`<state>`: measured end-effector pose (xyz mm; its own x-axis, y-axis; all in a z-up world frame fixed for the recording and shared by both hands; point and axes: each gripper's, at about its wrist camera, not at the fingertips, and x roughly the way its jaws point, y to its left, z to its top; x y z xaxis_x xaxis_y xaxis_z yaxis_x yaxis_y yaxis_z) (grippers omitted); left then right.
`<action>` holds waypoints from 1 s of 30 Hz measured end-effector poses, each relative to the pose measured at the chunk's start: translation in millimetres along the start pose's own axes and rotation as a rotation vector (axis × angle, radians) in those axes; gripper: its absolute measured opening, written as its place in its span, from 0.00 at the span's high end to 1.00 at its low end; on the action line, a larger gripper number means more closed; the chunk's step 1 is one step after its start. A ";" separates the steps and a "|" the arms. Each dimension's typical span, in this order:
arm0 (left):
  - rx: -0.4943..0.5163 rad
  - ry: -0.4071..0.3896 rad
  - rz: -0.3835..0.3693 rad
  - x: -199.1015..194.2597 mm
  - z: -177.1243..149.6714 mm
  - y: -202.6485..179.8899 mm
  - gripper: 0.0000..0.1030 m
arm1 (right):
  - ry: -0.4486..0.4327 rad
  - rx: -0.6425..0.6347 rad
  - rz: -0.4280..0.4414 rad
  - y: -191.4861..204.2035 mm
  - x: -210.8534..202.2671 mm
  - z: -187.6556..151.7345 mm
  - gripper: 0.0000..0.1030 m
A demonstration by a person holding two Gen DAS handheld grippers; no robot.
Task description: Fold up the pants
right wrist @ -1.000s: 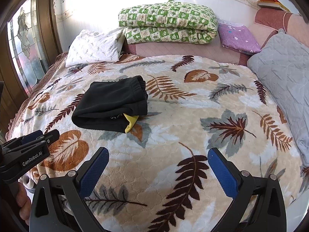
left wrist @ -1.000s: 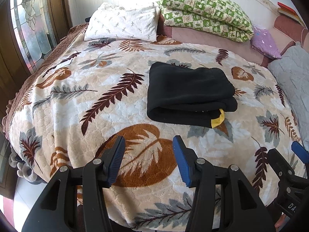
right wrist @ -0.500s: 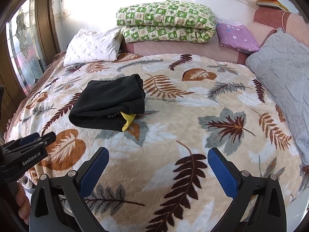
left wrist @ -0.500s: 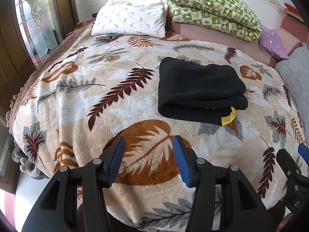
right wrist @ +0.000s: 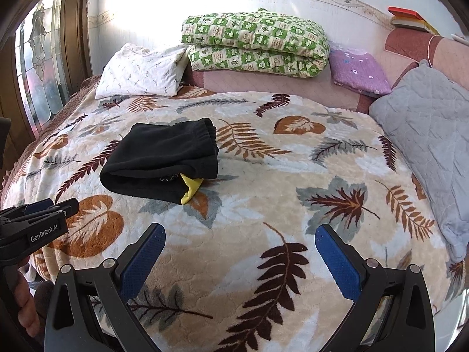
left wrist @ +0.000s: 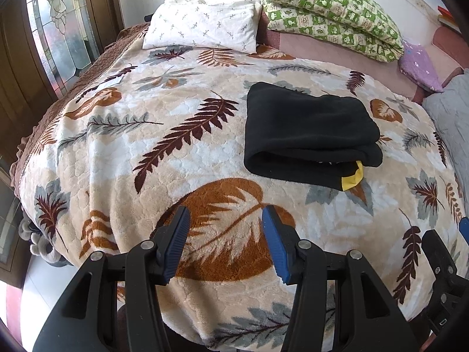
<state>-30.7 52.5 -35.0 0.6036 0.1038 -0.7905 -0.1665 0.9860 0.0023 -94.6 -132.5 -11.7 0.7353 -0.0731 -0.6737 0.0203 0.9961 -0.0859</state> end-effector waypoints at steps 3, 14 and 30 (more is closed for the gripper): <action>0.000 0.003 0.002 0.8 -0.5 -0.9 0.52 | 0.004 -0.015 -0.014 3.4 -0.9 0.7 0.00; -0.008 0.023 0.001 4.9 -2.0 1.1 0.52 | -0.062 -0.003 -0.042 7.9 -13.2 1.6 0.00; -0.003 0.017 -0.001 4.3 -1.1 -1.4 0.52 | -0.049 0.006 -0.018 5.3 -9.6 0.0 0.00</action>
<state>-28.7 51.4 -39.1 0.5908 0.1004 -0.8005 -0.1680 0.9858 -0.0004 -101.5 -126.5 -5.6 0.7674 -0.0885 -0.6350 0.0375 0.9949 -0.0933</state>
